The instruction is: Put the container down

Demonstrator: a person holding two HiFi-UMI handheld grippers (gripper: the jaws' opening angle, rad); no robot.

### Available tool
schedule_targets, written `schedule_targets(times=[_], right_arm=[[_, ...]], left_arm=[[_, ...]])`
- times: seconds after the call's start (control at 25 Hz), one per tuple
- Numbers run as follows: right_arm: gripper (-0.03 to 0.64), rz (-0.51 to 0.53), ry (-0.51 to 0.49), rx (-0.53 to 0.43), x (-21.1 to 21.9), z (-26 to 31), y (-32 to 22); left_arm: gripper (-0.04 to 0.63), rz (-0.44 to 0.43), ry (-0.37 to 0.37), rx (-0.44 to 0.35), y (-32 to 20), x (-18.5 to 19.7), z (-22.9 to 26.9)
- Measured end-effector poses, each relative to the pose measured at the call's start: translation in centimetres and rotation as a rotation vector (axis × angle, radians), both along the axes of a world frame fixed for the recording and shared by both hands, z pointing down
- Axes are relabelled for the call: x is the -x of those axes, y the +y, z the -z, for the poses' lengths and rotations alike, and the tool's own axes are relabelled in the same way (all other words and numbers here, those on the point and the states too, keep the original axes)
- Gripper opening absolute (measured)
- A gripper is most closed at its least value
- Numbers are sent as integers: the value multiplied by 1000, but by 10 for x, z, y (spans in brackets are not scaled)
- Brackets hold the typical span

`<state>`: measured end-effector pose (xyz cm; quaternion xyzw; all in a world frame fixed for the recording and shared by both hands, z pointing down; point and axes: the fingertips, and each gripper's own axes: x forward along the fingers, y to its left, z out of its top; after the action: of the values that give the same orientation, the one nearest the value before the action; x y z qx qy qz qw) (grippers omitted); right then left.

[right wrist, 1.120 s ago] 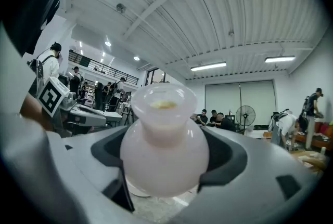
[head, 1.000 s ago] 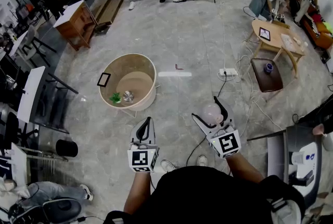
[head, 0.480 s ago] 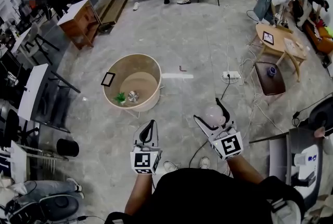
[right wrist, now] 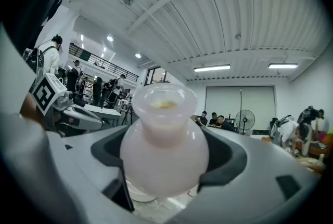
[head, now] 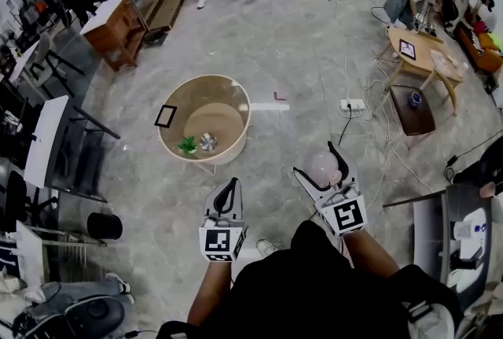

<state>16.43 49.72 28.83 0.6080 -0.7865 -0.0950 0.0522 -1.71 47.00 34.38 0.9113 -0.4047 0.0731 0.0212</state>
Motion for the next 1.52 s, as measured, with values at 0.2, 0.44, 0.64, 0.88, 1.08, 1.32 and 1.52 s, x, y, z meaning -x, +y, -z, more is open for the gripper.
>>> schedule_targets(times=[0.2,0.44,0.64,0.88,1.08,1.32,1.52], right_arm=[[403,3,-4,32,11,-6,-28],[403,32,-13,61,21,-14,-83],[403,65,-24,77,10,-21,-143],[403,127,-52,90,6,-20,-223],[403,210,-86,90,15,-18,-280],[403,276,-66,117,16,-31,-339],[403,309,-69,148,28,-42,-377]], left_arm=[[-2,25,-2,21,-25,16,-5],[-2,70,-24,38,-72,27,-9],[-2,114,-20,29,-125,19,-10],[-2,187,-29,35,-191,13,-7],[-2,239,-44,46,-233,9,-8],[-2,329,-60,66,-274,16,-21],[-2,371,-67,56,-307,23,-25]])
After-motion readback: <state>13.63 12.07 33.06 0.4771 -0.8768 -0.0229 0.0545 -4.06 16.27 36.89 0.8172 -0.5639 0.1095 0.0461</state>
